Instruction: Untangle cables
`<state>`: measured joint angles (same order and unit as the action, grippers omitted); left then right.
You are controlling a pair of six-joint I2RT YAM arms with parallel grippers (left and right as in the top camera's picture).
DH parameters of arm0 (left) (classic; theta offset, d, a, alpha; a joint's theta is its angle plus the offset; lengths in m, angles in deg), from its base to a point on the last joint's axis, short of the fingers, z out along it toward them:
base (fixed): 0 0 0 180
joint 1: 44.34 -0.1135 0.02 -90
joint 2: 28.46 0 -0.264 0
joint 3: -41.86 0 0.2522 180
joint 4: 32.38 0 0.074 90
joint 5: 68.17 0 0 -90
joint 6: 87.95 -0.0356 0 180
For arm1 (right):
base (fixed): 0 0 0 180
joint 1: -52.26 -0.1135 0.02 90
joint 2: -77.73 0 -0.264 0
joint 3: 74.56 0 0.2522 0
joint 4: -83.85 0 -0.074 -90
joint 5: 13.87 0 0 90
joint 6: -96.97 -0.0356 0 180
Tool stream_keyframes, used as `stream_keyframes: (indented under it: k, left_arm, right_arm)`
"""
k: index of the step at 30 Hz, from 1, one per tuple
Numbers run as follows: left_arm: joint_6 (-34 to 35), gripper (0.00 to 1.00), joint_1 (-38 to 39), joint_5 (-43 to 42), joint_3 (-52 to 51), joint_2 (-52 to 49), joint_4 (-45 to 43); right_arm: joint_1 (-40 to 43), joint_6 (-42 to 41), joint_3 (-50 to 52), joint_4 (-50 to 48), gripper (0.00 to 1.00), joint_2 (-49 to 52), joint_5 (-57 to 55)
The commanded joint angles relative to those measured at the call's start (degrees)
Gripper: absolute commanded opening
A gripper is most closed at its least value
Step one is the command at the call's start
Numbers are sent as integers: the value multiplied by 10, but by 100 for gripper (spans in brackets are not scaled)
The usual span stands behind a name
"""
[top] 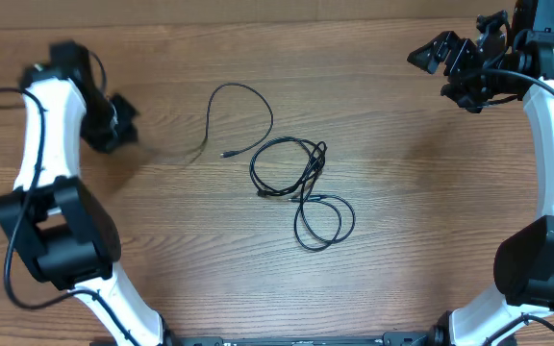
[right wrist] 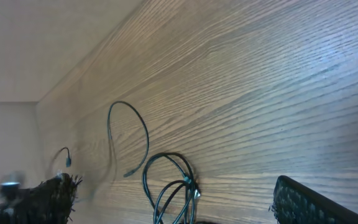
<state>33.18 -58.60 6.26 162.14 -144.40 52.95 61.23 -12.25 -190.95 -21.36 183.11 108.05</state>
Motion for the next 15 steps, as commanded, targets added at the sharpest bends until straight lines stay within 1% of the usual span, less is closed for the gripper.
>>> stream_keyframes:
  k: [1, 2, 5, 6, 10, 14, 15]
  left_arm:
    - [-10, 4, 9, -187, 87, 67, 33]
    - [6, 4, 16, -217, 103, 85, 44]
    - [71, 4, 32, -224, 107, 121, 40]
    - [81, 4, 38, -224, 107, 133, 32]
    - [81, 4, 57, -218, 107, 172, 8]
    - [99, 4, 75, -214, 107, 205, -6]
    - [105, 4, 78, -215, 107, 210, -6]
  right_arm:
    - [0, 6, -5, -3, 100, -19, -4]
    - [0, 6, -5, -3, 100, -19, -4]
    - [0, 6, -5, -3, 100, -19, -4]
    - [0, 6, -5, -3, 100, -19, -4]
    - [0, 6, -5, -3, 100, -19, -4]
    - [0, -76, -5, -39, 100, -19, 3]
    - [0, -78, -5, -28, 100, -19, 6]
